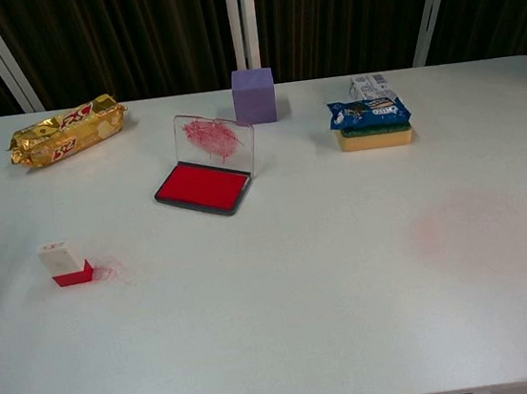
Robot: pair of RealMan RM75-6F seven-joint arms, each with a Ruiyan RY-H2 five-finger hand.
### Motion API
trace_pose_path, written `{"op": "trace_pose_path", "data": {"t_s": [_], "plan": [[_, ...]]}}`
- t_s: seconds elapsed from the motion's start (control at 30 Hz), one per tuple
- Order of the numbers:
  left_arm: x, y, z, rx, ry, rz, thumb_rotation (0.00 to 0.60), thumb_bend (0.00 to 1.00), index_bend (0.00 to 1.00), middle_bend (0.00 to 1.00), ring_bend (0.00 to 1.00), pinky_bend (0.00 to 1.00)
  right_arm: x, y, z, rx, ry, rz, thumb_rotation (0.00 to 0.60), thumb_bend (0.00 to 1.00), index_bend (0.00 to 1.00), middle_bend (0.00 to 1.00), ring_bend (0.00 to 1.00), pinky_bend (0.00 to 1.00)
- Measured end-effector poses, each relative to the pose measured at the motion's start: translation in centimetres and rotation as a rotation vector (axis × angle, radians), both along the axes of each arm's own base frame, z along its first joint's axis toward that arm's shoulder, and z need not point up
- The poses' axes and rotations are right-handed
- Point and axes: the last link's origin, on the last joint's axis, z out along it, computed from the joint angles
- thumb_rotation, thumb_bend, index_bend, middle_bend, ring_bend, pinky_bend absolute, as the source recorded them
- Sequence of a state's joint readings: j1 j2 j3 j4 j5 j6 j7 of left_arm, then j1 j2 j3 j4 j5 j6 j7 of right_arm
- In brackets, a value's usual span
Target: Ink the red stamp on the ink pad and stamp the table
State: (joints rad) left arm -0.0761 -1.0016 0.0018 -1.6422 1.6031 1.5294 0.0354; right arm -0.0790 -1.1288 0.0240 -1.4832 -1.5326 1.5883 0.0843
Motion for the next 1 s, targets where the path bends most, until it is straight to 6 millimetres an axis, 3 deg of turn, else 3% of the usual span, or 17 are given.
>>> {"op": "trace_pose_path", "data": {"t_s": [0.23, 0.37, 0.43, 0.47, 0.53, 0.57, 0.63, 0.7, 0.77, 1.0], "plan": [[0.1, 0.0, 0.1, -0.007, -0.019, -0.005, 0.006, 0.00, 0.08, 0.10, 0.11, 0.20, 0.0, 0.0, -0.2, 0.013, 0.000, 0.005, 0.600, 0.16, 0.00, 0.00, 0.00, 0.00], [0.6, 0.1, -0.1, -0.017, -0.028, -0.028, 0.067, 0.01, 0.08, 0.10, 0.11, 0.21, 0.0, 0.2, 0.1, -0.001, -0.006, 0.011, 0.600, 0.16, 0.00, 0.00, 0.00, 0.00], [0.9, 0.2, -0.3, -0.025, -0.038, -0.043, 0.143, 0.01, 0.08, 0.10, 0.12, 0.22, 0.0, 0.3, 0.3, -0.010, -0.010, 0.014, 0.600, 0.16, 0.00, 0.00, 0.00, 0.00], [1.2, 0.3, -0.4, -0.032, -0.045, -0.054, 0.227, 0.02, 0.08, 0.10, 0.13, 0.26, -0.1, 0.3, 0.3, -0.013, -0.011, 0.014, 0.600, 0.16, 0.00, 0.00, 0.00, 0.00], [1.6, 0.5, -0.7, -0.047, -0.053, -0.071, 0.424, 0.03, 0.08, 0.11, 0.22, 0.42, -0.1, 0.2, 0.5, -0.019, -0.012, 0.014, 0.600, 0.16, 0.00, 0.00, 0.00, 0.00], [1.9, 0.7, -1.0, -0.061, -0.056, -0.082, 0.522, 0.03, 0.09, 0.13, 0.32, 0.57, -0.1, 0.2, 0.5, -0.020, -0.013, 0.015, 0.600, 0.17, 0.00, 0.00, 0.00, 0.00], [2.3, 0.9, -1.4, -0.086, -0.065, -0.093, 0.600, 0.04, 0.11, 0.17, 0.55, 0.81, 0.0, 0.2, 0.5, -0.023, -0.013, 0.020, 0.600, 0.17, 0.00, 0.00, 0.00, 0.00], [2.8, 1.3, -2.2, -0.122, -0.086, -0.108, 0.600, 0.04, 0.13, 0.23, 0.77, 0.96, 0.0, 0.2, 0.6, -0.026, -0.009, 0.022, 0.600, 0.17, 0.00, 0.00, 0.00, 0.00], [3.3, 1.7, -3.1, -0.145, -0.107, -0.127, 0.600, 0.05, 0.16, 0.27, 0.88, 1.00, 0.0, 0.1, 0.8, -0.032, -0.005, 0.024, 0.600, 0.17, 0.00, 0.00, 0.00, 0.00], [4.8, 3.6, -7.0, -0.231, -0.142, -0.166, 0.600, 0.05, 0.19, 0.29, 0.92, 1.00, 0.0, 0.0, 1.3, -0.049, -0.003, 0.022, 0.600, 0.17, 0.00, 0.00, 0.00, 0.00]]}}
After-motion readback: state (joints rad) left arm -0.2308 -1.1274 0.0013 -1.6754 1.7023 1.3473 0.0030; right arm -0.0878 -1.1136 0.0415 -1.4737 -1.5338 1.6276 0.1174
